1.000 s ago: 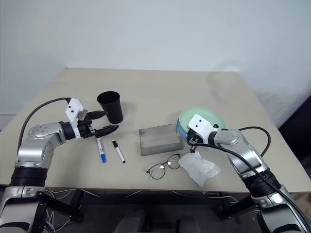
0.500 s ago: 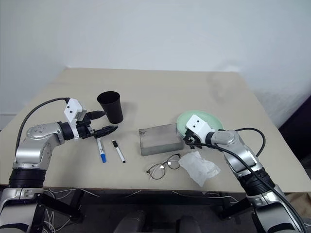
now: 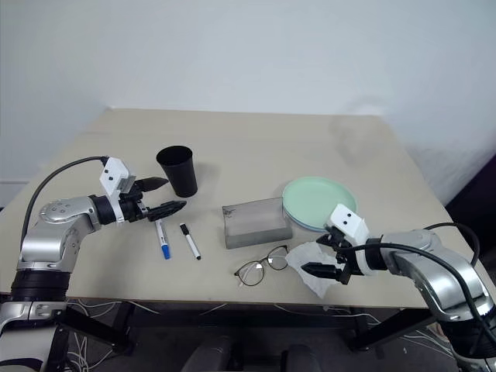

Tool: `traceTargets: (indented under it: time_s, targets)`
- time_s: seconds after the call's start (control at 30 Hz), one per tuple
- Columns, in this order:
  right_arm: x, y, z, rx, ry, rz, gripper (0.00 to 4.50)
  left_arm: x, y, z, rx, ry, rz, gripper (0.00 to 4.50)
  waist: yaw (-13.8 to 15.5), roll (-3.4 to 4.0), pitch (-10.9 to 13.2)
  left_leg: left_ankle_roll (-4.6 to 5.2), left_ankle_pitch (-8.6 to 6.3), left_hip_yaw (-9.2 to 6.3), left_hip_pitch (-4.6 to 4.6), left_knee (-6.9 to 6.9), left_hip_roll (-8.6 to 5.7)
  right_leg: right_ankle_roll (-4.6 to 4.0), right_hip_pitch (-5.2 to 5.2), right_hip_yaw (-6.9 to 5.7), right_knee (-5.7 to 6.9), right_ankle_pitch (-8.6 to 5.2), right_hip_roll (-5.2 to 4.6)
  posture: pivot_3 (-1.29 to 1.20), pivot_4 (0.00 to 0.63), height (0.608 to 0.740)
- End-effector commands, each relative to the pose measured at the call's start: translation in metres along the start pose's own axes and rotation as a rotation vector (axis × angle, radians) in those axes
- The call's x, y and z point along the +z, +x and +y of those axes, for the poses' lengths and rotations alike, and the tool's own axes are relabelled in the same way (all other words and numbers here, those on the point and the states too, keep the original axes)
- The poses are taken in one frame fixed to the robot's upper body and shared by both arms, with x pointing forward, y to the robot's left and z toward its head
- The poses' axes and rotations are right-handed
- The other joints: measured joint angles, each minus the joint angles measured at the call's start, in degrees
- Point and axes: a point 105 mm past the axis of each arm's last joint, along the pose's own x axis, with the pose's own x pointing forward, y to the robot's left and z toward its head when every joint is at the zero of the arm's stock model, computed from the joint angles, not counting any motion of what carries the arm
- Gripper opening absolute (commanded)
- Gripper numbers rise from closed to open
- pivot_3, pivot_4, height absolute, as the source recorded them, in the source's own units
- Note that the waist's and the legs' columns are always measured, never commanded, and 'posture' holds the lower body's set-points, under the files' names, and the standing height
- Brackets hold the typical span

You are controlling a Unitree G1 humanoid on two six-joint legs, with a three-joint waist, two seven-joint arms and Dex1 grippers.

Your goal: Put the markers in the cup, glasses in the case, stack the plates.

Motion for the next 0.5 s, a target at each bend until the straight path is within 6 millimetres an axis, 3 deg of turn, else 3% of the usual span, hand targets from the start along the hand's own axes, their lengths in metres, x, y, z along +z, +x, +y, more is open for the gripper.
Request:
traceTargets:
  time_s: [0.03,0.3,0.5]
  targets:
    - [0.001,-0.001,-0.005,-0.044,-0.039,0.007,4.35,0.015,-0.001,0.001,-0.001,0.040,-0.036,4.50,0.1,0.01,0.0,0.00,0.00,0.00,0.00,0.00,0.00,0.00,-0.01,0.01,0.00,0.00,0.00,0.00,0.000,0.725]
    - [-0.011,0.012,-0.028,-0.163,-0.063,0.040,4.35,0.015,-0.002,0.001,-0.003,0.040,-0.034,4.50,0.5,0.01,0.0,0.00,0.00,0.01,0.00,0.01,0.00,0.01,-0.02,0.00,-0.01,0.00,0.02,0.00,0.000,0.725]
    - [-0.014,0.017,-0.022,-0.132,-0.065,0.054,4.35,0.016,-0.003,0.001,0.000,0.041,-0.034,4.50,0.8,0.01,0.0,0.00,0.00,0.00,0.00,0.01,0.00,0.01,-0.01,0.00,-0.01,0.01,0.02,0.00,0.000,0.725]
